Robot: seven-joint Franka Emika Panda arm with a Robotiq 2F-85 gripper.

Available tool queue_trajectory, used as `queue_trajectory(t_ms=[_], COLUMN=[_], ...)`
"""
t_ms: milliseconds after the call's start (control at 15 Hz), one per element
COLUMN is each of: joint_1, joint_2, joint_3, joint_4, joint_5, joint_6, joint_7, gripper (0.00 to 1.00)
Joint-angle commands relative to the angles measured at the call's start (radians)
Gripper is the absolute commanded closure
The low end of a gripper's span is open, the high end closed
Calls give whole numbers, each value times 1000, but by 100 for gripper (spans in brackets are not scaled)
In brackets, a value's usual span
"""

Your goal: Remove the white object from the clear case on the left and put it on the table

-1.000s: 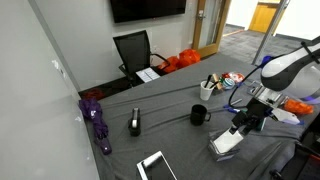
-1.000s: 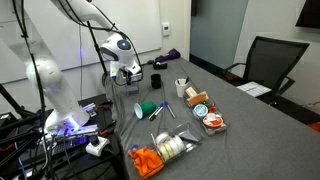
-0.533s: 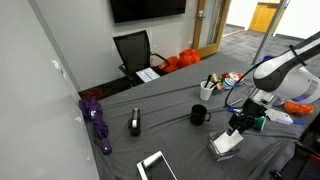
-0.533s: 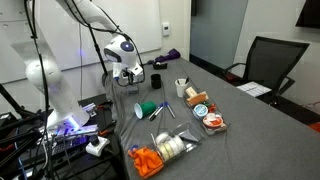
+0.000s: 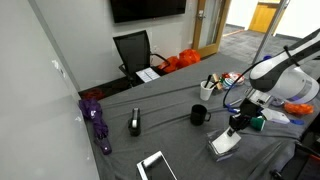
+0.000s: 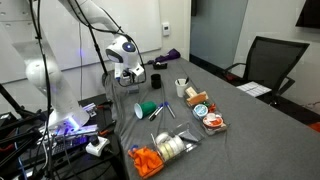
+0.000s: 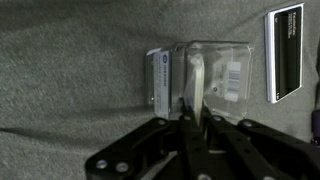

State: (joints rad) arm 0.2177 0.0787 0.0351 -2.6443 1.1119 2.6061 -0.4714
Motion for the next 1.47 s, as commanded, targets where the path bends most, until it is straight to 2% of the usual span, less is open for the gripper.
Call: queue_trajectory(t_ms=[0,200,267,933,1400], joint_1=[-2,-3,-42,-66,-149], joint_2=[15,-9,-20,-185,-337], joint_3=[2,1,38,37,-42], joint_4=[8,-8,-13,-81,-78], joint_5=[34,27,17,-3,-136], joint_6=[15,5,3,-23,-267], joint_7=[-39,-37,-28,10,141], gripper=[98,98,98,98,98])
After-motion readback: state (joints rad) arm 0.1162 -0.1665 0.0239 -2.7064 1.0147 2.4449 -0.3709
